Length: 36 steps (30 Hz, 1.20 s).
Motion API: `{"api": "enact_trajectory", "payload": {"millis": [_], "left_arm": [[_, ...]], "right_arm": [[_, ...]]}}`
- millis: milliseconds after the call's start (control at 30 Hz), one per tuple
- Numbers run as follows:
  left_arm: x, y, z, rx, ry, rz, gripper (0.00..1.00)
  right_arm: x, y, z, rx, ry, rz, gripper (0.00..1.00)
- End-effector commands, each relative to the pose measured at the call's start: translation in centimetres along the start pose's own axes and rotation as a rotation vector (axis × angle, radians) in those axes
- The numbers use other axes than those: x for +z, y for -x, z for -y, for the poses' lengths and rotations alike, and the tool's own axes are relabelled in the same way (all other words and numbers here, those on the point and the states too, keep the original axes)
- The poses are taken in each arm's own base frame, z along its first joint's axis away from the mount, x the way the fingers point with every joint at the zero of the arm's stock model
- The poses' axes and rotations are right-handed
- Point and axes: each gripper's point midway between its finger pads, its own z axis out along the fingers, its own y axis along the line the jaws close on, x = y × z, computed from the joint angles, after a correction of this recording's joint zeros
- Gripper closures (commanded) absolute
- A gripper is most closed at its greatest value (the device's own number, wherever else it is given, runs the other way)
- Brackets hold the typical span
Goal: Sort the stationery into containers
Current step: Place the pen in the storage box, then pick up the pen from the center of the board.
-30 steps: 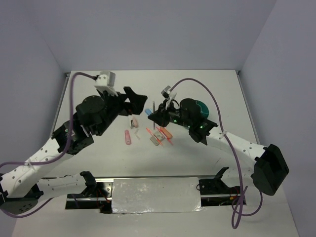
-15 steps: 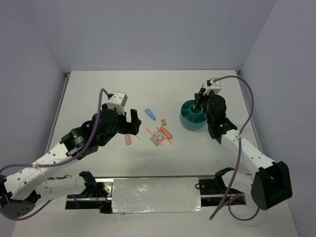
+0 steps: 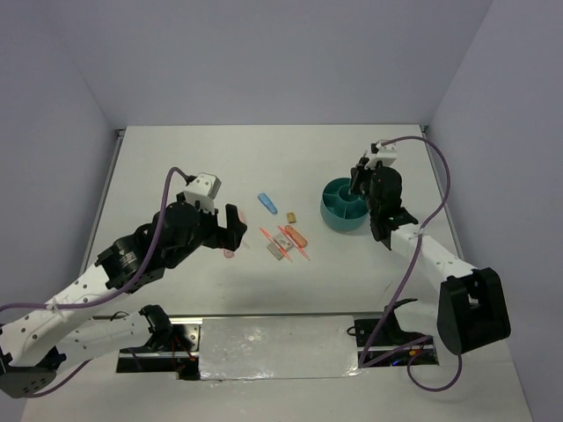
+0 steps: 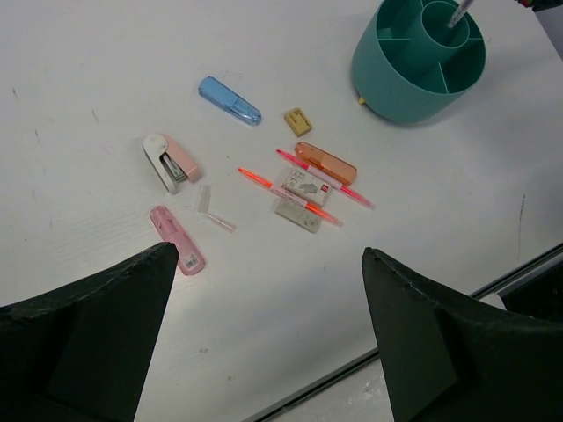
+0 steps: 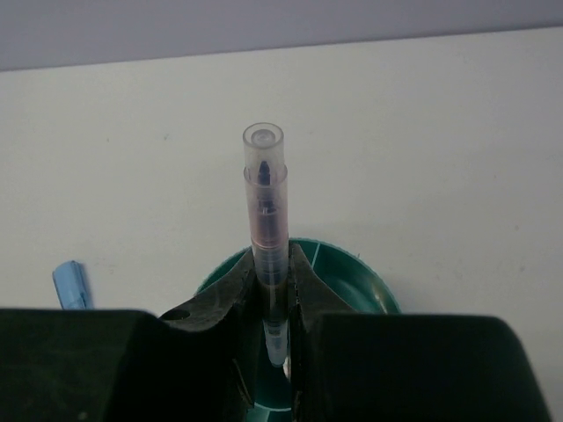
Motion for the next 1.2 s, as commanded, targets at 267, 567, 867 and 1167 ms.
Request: {"api": "enact_trajectory", "payload": {"millis": [267, 567, 867, 1167], "left_arm": [[-2.8, 0.7, -2.6, 0.035, 0.064, 0.056, 0.01], [-2.9, -1.1, -4.5, -0.013, 0.135, 0.061, 0.00], [-4.3, -1.0, -11.5, -0.125, 0.507, 0.103, 0.01], [-3.3, -1.5, -11.3, -0.097, 0.508, 0.062, 0.01]], "right_arm": [[0.5, -1.5, -0.4, 0.018, 0.042, 0.005, 0.52], [-3.4, 2.7, -3.4, 0.047, 0.188, 0.055, 0.03], [-9.8, -9.5, -17.0, -0.237, 0.488, -0.442, 0.80], [-9.7, -15.8, -22.3, -0.356, 0.581, -0.627, 0.74]]}}
